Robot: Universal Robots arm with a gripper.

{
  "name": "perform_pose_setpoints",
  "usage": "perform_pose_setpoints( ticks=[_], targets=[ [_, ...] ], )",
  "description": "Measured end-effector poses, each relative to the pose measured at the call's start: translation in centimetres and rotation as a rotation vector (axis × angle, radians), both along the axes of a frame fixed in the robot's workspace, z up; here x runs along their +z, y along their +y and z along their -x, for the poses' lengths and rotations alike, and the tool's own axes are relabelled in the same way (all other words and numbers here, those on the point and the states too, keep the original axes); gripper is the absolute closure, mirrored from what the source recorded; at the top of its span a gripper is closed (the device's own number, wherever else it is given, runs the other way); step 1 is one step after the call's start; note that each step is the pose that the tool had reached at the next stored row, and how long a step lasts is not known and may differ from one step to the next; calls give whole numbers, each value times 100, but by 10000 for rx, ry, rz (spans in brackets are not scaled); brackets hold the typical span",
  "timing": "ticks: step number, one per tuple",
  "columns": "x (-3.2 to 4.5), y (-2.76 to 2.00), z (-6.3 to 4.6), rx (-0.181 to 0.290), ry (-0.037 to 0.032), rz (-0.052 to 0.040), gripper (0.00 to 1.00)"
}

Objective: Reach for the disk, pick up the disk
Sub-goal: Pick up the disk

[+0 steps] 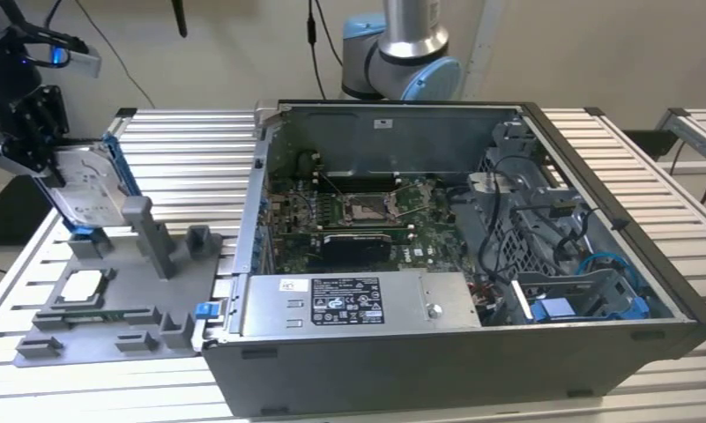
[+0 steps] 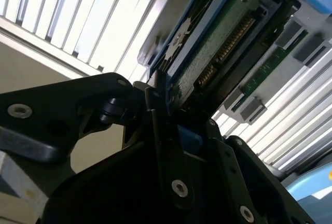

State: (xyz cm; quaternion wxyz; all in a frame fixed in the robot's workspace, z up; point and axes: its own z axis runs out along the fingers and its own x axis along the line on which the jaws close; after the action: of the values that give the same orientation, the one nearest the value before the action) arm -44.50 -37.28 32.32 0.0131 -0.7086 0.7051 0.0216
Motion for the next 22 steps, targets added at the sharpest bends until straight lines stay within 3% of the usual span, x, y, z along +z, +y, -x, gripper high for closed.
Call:
perform_pose_setpoints(
  ticks=[22],
  targets=[
    [387, 0, 0, 0, 1, 1, 100]
  ],
)
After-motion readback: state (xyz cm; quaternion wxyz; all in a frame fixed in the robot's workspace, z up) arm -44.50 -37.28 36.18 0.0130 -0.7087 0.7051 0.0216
